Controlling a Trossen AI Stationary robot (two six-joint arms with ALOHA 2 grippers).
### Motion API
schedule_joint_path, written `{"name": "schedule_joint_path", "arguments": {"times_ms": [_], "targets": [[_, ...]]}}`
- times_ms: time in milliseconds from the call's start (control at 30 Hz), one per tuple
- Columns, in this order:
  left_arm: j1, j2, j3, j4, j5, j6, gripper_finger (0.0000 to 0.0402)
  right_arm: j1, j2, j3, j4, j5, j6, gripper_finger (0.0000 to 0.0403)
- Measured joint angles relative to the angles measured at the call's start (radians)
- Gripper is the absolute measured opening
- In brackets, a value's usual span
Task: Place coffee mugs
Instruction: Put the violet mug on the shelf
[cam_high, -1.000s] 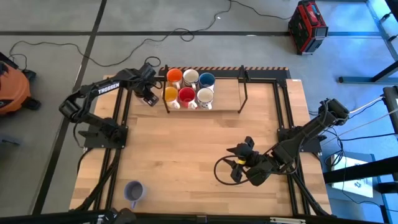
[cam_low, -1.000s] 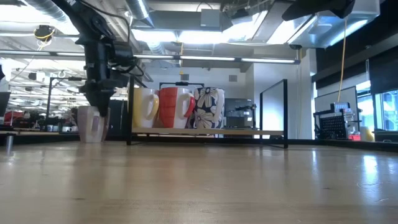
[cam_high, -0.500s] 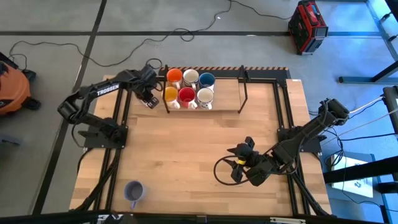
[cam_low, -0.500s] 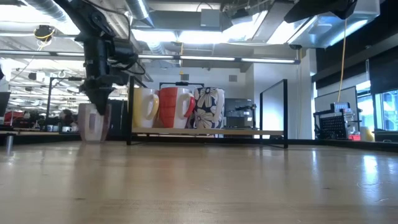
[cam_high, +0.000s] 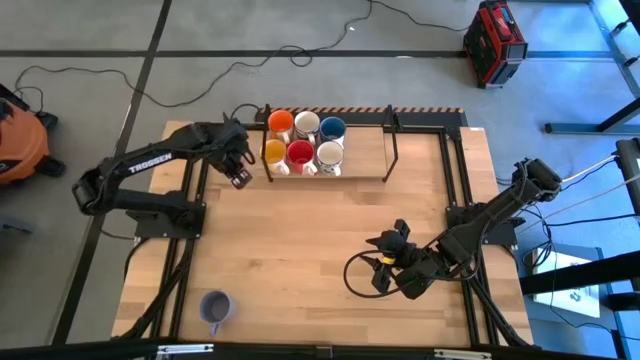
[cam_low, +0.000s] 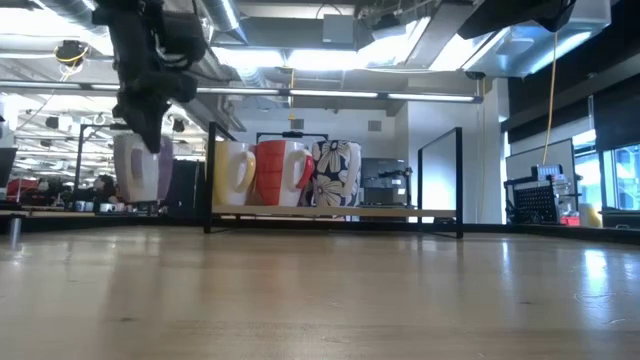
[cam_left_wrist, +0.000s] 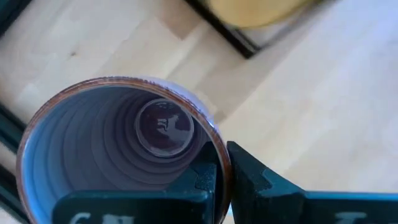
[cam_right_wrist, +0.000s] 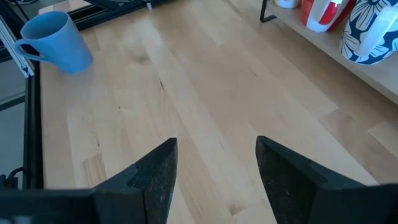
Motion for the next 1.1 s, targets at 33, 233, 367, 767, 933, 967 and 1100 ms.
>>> {"name": "schedule_joint_path", "arguments": {"times_ms": [33, 233, 367, 767, 933, 967, 1100], "targets": [[-0.022, -0.010, 0.000, -0.007, 0.003, -0.019, 0.0012, 0.000, 0.000, 0.000, 0.000, 0.000, 0.000, 0.0207], [-0.176, -0.040, 0.000, -0.027, 0.015, -0.130, 0.0012, 0.000, 0.000, 0.000, 0.000, 0.000, 0.000, 0.0207], [-0.292, -0.040, 0.000, -0.026, 0.024, -0.205, 0.0012, 0.000, 0.000, 0.000, 0.000, -0.042, -0.003, 0.0207], [-0.562, -0.019, 0.062, -0.003, -0.005, -0.378, 0.0012, 0.000, 0.000, 0.000, -0.003, -0.063, -0.007, 0.0207], [-0.641, 0.022, 0.115, 0.008, -0.012, -0.379, 0.0012, -0.002, 0.003, 0.000, -0.003, -0.031, 0.025, 0.0211], [-0.655, 0.033, 0.126, 0.014, -0.013, -0.374, 0.0012, -0.007, 0.004, 0.000, -0.002, -0.043, 0.041, 0.0216], [-0.713, 0.083, 0.177, 0.036, -0.001, -0.368, 0.0012, -0.007, 0.031, 0.000, 0.018, -0.062, 0.076, 0.0249]]}}
